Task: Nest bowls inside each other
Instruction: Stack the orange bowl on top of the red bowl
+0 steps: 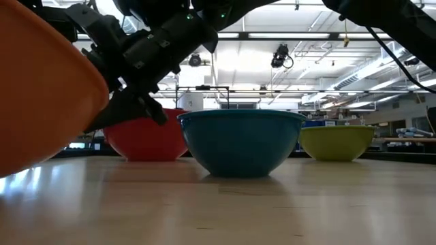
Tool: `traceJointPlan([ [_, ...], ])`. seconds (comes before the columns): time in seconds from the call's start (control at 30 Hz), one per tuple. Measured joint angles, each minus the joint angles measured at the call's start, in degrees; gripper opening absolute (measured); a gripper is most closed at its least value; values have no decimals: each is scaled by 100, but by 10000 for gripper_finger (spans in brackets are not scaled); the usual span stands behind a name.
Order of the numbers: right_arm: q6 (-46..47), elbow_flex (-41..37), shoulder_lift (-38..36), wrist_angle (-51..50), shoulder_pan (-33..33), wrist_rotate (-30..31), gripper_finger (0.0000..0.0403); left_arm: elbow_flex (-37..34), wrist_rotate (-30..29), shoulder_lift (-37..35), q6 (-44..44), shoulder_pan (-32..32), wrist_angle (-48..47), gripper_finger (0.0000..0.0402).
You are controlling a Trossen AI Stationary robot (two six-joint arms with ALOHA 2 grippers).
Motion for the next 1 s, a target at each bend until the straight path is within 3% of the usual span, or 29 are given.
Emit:
traceJointPlan([
  [0.57,-190,-2,0,-163,-67,-225,139,0,-209,0,154,1,-31,142],
  [0.7,-192,-1,0,-476,-137,-225,101,0,-316,0,305,22,-33,142],
  [0.83,-151,8,-4,-557,-242,-451,27,-2,-617,0,315,31,-35,142],
  [1.0,-40,319,7,-939,-339,-562,21,-1,-1123,-2,306,72,-33,142],
])
